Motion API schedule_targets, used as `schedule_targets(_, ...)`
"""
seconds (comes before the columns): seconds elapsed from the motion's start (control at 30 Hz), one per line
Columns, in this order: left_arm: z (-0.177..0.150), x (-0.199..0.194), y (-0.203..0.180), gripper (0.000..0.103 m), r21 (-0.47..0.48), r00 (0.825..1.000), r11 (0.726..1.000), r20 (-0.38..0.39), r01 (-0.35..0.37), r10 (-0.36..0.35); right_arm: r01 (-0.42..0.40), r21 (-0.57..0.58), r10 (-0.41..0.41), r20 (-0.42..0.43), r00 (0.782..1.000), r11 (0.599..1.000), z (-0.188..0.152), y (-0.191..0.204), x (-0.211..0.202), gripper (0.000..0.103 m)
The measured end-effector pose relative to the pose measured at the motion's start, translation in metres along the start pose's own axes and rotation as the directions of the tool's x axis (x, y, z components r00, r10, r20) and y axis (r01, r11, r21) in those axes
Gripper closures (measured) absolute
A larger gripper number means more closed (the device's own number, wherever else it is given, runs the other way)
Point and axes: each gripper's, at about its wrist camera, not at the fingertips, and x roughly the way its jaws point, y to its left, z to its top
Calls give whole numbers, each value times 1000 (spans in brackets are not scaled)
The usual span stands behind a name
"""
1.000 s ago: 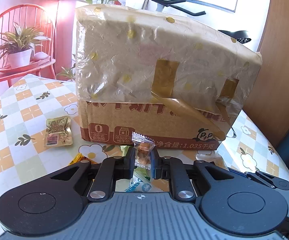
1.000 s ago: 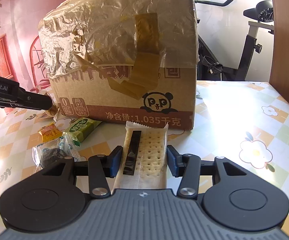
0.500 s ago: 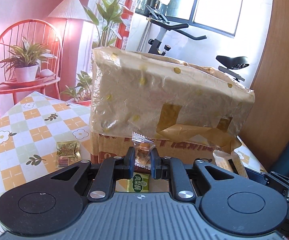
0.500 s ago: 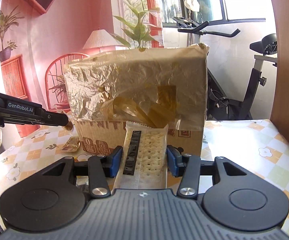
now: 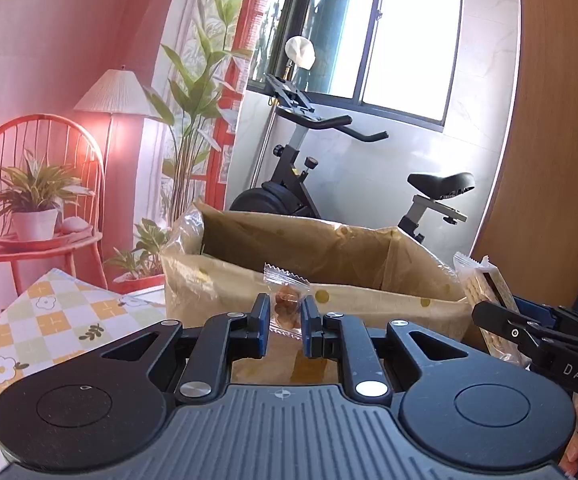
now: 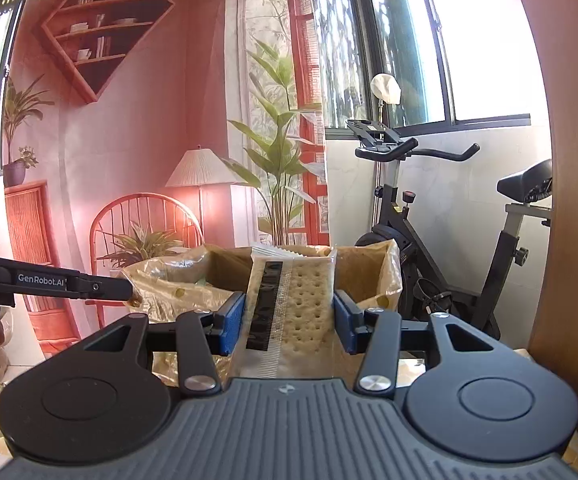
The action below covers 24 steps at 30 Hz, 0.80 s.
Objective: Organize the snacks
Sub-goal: 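Carry both held snacks over the box and open both tools inside, then raise both open tools away from the box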
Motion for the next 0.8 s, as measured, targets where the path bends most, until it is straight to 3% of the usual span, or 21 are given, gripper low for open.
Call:
schedule_targets(0.13,31,23,-10,86,47,1000,999,15,3,-3,9,-39,-10,-14,1000,999,33,-8,46,54)
schedule_targets(0.3,66,72,-20,86,75,999,997,-30,-16,18,39,-24,-41,-122,992,999,47,-20,104,54)
schedule_targets(0.6,68,125,-12,85,99,984,993,-158,-68,83,82,-4,-80,-258,963,997,35,-34,145,50)
schedule_targets(0.67,68,126,-8,71,89,983,994,-163,-71,85,85,-8,-84,-259,962,996,36,-35,144,42)
schedule_targets(0.73,69,122,-6,33,76,985,994,-149,-80,91,83,-17,-85,-254,964,996,38,-34,142,35)
schedule_targets(0.8,70,116,-5,21,67,987,994,-132,-81,90,86,-19,-88,-245,966,996,41,-33,138,26)
